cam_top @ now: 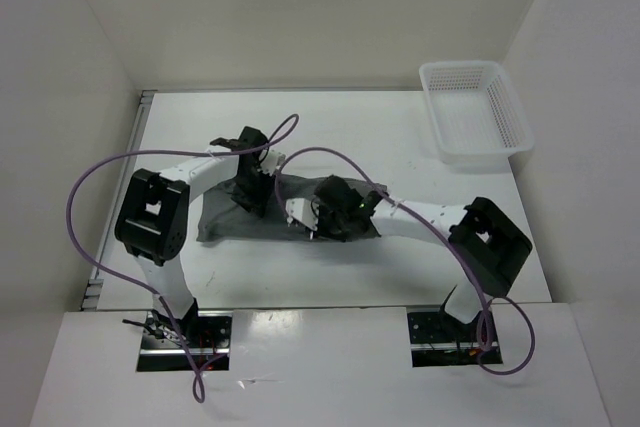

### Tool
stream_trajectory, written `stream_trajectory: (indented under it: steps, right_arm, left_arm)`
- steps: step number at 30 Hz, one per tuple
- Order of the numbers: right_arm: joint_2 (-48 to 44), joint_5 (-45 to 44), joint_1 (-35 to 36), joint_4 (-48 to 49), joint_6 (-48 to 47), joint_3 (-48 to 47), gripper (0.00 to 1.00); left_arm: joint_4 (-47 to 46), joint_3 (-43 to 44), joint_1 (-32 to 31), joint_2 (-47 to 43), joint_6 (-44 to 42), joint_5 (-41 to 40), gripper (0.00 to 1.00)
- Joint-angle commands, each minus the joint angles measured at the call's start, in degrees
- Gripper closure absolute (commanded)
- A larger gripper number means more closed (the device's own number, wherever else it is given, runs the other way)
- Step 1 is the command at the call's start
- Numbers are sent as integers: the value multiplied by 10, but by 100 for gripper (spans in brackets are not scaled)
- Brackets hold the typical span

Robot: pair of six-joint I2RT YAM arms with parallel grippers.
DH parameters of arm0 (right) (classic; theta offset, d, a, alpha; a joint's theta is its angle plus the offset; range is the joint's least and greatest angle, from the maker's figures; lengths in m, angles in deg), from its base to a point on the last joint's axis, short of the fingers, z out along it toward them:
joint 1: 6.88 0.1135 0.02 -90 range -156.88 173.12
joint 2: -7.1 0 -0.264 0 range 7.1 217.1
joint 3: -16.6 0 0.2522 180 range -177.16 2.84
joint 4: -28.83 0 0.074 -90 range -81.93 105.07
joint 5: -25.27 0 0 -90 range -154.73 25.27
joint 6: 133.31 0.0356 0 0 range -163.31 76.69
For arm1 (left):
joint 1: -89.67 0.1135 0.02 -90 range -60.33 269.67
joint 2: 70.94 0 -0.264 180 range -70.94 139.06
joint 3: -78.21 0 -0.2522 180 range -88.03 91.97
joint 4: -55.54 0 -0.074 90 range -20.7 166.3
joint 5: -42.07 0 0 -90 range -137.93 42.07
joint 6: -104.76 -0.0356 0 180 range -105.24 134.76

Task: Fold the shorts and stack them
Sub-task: Fold the shorts

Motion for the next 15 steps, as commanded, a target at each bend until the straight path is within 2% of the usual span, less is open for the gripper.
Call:
stream_trajectory:
  steps: [1, 5, 9, 15]
  right_arm:
    - [-36, 0, 53, 10, -30, 46, 91]
    - [-51, -6, 60, -11, -44, 79, 91]
    - [-63, -28, 60, -17, -65, 94, 92]
    - [-87, -51, 54, -31, -45, 64, 93]
  left_arm:
    - [-24, -6, 4, 22, -2, 8, 48]
    - [-8, -32, 4, 5, -2, 46, 46]
    - [16, -69, 4, -49, -2, 58, 43]
    - [21, -130, 4, -95, -2, -47, 42]
